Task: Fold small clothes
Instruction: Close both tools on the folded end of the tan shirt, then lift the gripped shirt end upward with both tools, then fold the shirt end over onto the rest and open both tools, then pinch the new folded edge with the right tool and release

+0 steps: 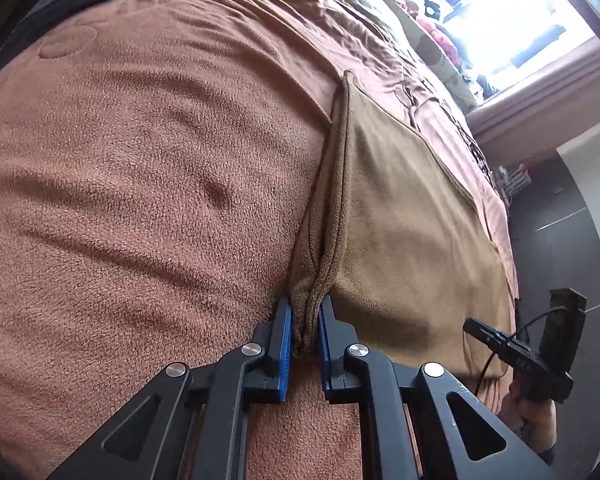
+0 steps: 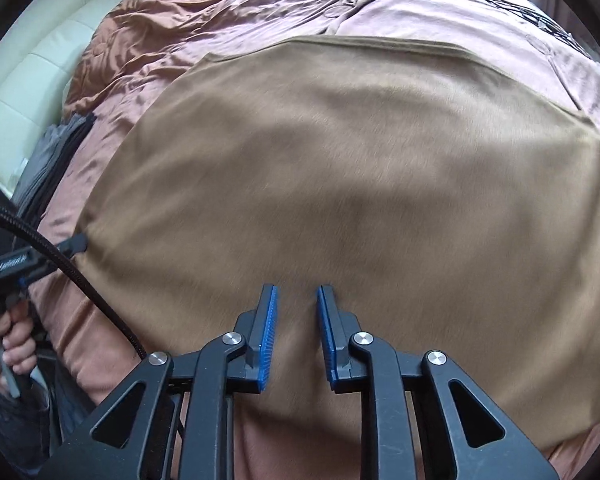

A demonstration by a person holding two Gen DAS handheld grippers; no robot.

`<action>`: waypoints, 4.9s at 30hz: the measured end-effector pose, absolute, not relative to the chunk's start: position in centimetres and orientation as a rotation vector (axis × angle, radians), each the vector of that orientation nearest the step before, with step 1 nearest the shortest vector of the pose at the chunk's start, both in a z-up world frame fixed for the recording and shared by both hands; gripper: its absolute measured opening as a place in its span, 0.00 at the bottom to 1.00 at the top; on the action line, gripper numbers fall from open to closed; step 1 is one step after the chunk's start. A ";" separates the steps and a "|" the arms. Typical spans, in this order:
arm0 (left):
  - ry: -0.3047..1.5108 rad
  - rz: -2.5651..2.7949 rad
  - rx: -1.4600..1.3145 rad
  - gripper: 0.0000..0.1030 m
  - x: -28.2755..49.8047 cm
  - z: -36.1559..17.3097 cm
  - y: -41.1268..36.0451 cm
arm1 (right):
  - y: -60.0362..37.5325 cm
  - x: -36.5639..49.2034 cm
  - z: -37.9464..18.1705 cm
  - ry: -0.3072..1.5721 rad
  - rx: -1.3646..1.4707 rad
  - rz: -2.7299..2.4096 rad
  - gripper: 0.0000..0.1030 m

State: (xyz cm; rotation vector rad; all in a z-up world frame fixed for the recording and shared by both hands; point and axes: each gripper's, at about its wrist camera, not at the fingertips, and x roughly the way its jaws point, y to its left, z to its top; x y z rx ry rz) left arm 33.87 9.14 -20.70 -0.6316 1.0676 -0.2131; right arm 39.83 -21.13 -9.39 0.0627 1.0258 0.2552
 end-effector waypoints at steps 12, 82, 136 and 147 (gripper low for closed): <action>1.017 -0.166 -0.701 0.12 32.6 -21.0 9.6 | -21.6 47.5 -8.7 1.017 0.044 0.154 0.05; 0.873 -0.515 -0.942 0.07 35.9 -10.9 7.5 | -22.6 34.8 -11.3 1.039 0.219 0.269 0.05; 1.163 -0.957 -0.493 0.10 39.5 -8.3 -29.1 | -44.2 21.6 -5.0 0.808 0.493 0.145 0.52; 1.171 -0.922 -0.446 0.50 38.7 -9.4 -27.2 | -45.6 22.1 -5.5 0.821 0.495 0.147 0.52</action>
